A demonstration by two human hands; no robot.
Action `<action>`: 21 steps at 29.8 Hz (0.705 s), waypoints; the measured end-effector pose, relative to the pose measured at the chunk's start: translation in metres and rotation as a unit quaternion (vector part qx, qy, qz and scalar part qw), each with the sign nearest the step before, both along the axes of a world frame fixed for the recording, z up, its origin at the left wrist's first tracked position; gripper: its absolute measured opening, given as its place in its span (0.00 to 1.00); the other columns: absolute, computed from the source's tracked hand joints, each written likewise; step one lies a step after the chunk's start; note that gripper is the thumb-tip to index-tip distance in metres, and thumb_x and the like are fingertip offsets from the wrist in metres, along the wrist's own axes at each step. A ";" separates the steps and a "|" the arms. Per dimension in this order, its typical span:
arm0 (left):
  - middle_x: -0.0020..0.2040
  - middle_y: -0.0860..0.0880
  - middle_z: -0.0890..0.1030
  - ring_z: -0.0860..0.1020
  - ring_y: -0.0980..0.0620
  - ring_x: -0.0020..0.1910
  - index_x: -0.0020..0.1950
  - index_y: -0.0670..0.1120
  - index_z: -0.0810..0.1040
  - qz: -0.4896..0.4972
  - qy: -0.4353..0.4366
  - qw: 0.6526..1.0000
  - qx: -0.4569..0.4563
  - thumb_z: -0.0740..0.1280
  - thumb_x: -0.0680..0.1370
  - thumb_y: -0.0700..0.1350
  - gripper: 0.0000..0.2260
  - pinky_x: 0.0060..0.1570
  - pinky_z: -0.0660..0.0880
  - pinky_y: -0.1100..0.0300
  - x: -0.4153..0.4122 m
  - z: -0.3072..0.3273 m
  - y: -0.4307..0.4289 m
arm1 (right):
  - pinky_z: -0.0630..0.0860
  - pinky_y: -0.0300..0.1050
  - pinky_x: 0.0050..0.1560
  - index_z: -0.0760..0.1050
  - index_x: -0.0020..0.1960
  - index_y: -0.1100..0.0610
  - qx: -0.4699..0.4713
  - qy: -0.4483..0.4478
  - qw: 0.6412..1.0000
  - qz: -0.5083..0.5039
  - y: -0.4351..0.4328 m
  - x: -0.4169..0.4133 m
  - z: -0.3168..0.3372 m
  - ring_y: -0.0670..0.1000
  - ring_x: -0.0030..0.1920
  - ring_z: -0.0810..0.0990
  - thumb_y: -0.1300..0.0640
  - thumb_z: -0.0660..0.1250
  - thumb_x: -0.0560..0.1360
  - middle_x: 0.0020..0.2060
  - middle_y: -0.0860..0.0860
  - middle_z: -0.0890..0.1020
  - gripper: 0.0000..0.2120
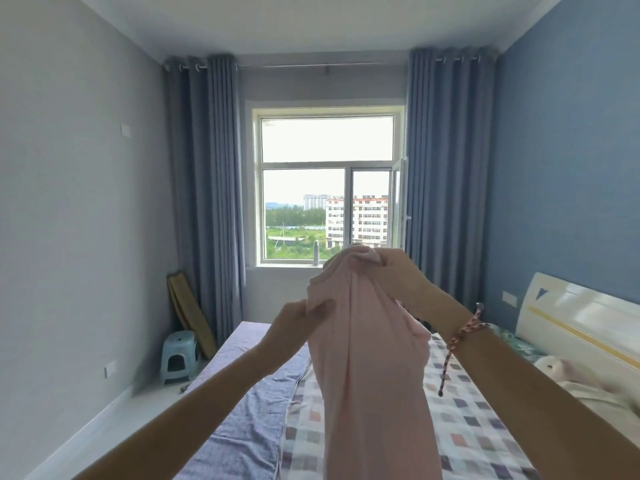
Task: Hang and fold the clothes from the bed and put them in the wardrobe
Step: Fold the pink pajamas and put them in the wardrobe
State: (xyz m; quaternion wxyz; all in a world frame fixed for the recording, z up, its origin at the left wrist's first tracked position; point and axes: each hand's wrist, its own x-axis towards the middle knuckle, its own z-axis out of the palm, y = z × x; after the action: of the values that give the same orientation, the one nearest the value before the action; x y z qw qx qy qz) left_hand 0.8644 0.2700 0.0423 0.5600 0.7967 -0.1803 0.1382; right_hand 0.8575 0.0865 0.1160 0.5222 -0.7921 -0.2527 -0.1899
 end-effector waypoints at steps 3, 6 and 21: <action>0.31 0.47 0.72 0.70 0.50 0.33 0.38 0.37 0.76 0.040 -0.075 0.996 -0.021 0.61 0.80 0.49 0.17 0.36 0.68 0.61 -0.017 0.012 0.012 | 0.75 0.47 0.53 0.77 0.41 0.58 -0.101 -0.075 0.991 -0.052 -0.004 0.002 -0.001 0.52 0.44 0.79 0.54 0.62 0.78 0.40 0.52 0.81 0.11; 0.29 0.51 0.73 0.72 0.61 0.26 0.34 0.46 0.75 0.099 -0.149 0.984 0.018 0.59 0.81 0.43 0.16 0.29 0.69 0.70 -0.020 0.042 0.016 | 0.72 0.42 0.39 0.75 0.37 0.57 -0.079 -0.134 0.984 -0.091 -0.009 -0.008 -0.003 0.48 0.34 0.75 0.46 0.63 0.76 0.32 0.51 0.78 0.16; 0.40 0.52 0.81 0.80 0.56 0.37 0.45 0.47 0.80 0.051 -0.087 0.995 0.014 0.62 0.79 0.47 0.09 0.35 0.76 0.65 -0.016 0.132 0.060 | 0.75 0.40 0.36 0.68 0.53 0.60 0.095 0.090 0.990 -0.046 -0.008 0.006 0.009 0.53 0.44 0.80 0.52 0.67 0.75 0.46 0.54 0.80 0.14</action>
State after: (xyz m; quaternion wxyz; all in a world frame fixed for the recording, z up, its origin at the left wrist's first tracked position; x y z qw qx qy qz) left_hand 0.8487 0.3302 0.1744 0.5230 0.7976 -0.1893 0.2333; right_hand 0.8636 0.0789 0.1247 0.6061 -0.7637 -0.1490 -0.1651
